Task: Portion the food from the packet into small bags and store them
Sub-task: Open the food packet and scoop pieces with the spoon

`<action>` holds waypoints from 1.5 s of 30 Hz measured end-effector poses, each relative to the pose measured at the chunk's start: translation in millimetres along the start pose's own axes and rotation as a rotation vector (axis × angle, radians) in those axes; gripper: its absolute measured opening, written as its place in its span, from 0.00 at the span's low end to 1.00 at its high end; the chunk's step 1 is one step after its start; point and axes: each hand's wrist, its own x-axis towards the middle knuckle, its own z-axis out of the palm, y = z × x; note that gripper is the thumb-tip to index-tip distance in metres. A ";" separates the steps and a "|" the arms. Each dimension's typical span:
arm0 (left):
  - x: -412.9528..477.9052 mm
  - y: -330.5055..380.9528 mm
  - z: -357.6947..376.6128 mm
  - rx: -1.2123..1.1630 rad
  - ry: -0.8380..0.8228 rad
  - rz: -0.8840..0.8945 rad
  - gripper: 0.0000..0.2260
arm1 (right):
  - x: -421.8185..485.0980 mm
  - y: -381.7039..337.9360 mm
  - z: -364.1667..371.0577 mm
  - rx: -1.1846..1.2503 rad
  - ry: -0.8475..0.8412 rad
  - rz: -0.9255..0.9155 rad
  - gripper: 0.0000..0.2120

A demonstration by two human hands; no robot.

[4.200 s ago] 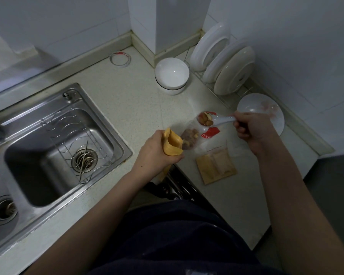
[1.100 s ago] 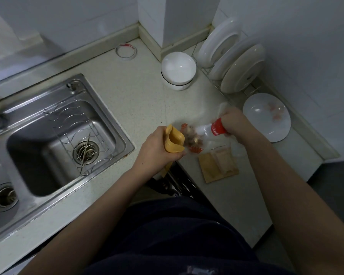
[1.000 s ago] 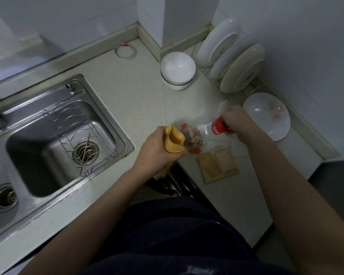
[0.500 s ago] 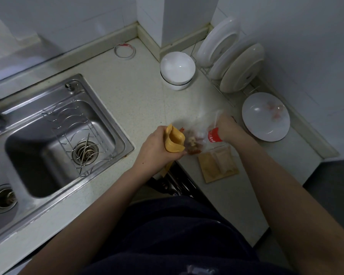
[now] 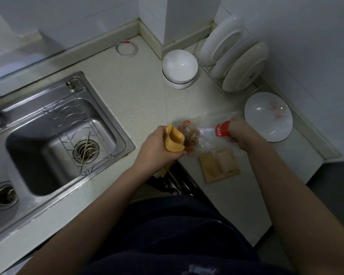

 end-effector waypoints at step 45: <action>6.6 4.3 -3.5 -0.024 -0.036 0.027 0.29 | -50.3 4.1 -25.7 0.552 0.088 -0.275 0.10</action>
